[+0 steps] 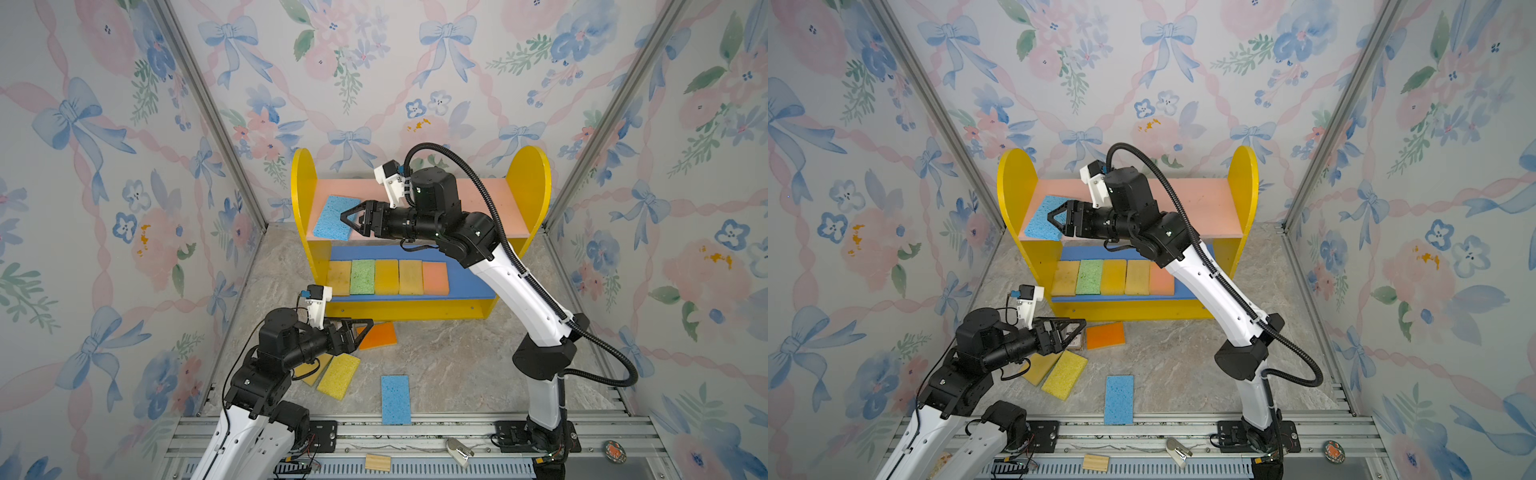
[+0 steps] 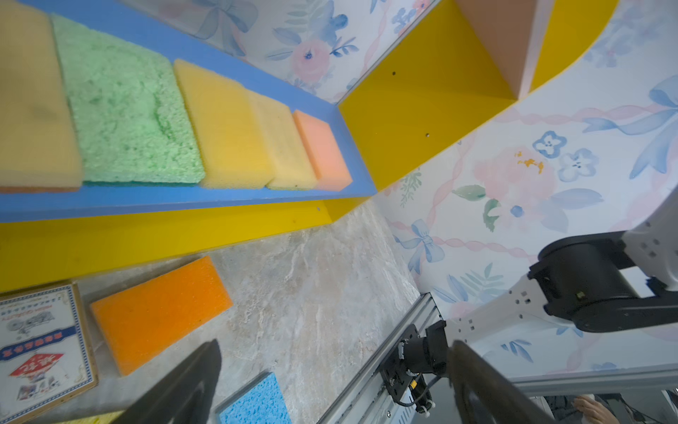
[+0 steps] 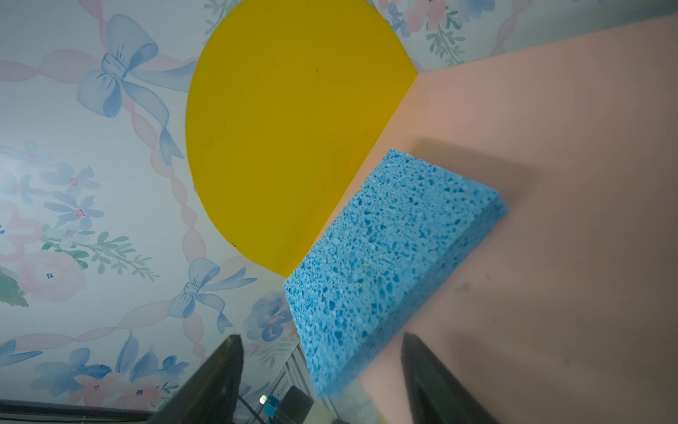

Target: Place and organize the cleaning sponges onto the shelf

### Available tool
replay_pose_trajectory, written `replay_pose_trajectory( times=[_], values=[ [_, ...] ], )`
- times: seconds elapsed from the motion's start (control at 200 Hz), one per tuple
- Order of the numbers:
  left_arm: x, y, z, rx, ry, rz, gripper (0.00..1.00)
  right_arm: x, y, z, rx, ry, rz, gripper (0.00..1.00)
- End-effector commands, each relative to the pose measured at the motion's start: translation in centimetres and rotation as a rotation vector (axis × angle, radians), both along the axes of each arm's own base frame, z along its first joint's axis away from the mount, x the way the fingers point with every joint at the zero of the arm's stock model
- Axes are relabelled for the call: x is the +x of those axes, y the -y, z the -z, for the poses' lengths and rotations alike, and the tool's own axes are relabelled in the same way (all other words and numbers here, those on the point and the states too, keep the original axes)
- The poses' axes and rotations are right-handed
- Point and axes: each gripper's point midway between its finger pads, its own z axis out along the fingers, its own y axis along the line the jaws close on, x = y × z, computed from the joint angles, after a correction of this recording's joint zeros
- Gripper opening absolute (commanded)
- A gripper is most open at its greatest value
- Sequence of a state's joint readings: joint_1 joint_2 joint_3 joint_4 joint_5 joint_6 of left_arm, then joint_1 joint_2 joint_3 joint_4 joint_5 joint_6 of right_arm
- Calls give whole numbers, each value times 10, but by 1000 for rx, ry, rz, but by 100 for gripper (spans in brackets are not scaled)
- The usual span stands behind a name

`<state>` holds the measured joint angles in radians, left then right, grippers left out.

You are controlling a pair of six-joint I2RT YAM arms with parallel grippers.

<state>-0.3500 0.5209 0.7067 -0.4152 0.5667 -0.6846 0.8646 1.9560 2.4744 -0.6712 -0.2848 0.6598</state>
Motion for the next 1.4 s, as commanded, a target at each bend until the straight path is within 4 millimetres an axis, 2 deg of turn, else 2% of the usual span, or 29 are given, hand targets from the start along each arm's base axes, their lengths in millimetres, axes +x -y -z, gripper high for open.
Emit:
replay_pose_trajectory(
  times=[0.0,0.055,0.08,0.095,0.2,0.38,0.51,0.62,0.745,0.91,1.02,1.17,1.285,1.395],
  values=[
    [-20,8,-45,-69,83,76,98,-33,47,-78,115,204,8,74],
    [-28,11,-67,-100,109,103,98,-46,62,-84,120,225,14,75],
    [-31,12,-79,-115,120,117,98,-48,65,-79,110,217,18,76],
    [-34,13,-87,-124,129,127,98,-55,75,-86,125,229,23,76],
    [-43,16,-137,-175,181,167,98,-71,104,-70,129,210,62,79],
    [-17,32,-198,-191,219,180,98,-90,143,-13,99,119,119,81],
    [16,54,-225,-166,253,183,98,-104,159,23,69,69,127,82],
    [39,82,-242,-142,290,201,98,-111,169,43,31,49,131,83],
    [71,105,-247,-100,322,186,98,-118,177,54,7,47,128,84],
    [109,124,-227,-34,313,171,98,-124,190,57,-18,54,133,86],
    [130,119,-218,3,319,139,98,-125,200,56,-10,57,150,87],
    [159,109,-209,27,309,99,98,-123,205,62,-9,46,152,89],
    [173,105,-197,57,293,69,98,-120,209,66,-13,40,163,90],
    [184,93,-185,124,277,15,98,-117,215,68,-10,41,181,91]
  ],
)
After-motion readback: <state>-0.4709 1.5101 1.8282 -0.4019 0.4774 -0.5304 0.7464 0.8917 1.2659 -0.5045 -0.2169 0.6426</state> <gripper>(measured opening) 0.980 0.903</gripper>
